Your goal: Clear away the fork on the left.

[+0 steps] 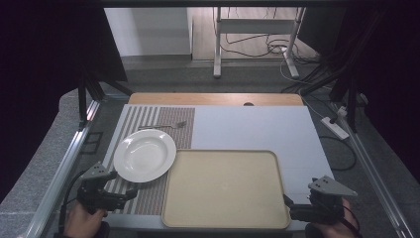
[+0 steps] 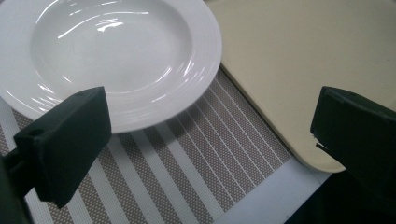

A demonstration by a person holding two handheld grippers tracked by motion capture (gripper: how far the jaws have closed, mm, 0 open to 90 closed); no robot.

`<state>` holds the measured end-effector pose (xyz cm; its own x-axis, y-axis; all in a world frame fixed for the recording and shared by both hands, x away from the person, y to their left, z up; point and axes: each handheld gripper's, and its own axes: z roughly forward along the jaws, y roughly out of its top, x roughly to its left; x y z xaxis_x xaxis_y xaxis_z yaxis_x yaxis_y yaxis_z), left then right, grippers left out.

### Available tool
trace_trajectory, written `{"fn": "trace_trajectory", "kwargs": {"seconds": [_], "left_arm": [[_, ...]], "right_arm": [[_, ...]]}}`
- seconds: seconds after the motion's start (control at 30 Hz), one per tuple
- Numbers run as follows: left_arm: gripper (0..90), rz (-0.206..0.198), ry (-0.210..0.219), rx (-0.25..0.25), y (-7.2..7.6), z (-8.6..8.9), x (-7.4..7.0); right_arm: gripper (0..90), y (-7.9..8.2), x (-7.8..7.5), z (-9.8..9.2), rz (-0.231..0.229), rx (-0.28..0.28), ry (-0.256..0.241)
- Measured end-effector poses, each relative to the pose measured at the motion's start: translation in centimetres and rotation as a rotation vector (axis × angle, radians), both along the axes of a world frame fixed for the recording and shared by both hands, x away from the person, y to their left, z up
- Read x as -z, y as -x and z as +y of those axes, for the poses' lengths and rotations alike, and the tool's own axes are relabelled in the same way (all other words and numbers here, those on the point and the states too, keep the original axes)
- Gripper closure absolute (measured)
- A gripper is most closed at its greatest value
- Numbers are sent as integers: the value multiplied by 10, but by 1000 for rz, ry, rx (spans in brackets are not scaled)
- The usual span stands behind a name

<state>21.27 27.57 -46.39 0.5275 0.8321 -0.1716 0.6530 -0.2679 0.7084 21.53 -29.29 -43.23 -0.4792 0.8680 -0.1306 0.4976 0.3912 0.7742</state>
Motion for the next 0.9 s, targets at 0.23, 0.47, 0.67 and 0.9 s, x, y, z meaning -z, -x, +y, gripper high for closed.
{"fn": "trace_trajectory", "kwargs": {"seconds": [0.23, 0.47, 0.67, 0.9], "left_arm": [[0, 31, -14, -3, -14, -1, 3], [0, 48, -29, 23, -29, -3, 8], [0, 68, -33, 33, -43, -6, 9], [0, 84, -38, 38, -67, -9, 13]], "right_arm": [[0, 0, 0, 0, 1, 0, 0], [0, 0, 0, 0, 4, 0, 0], [0, -1, 0, 0, 6, -1, 2], [0, -1, 1, 1, 10, -3, 16]]}}
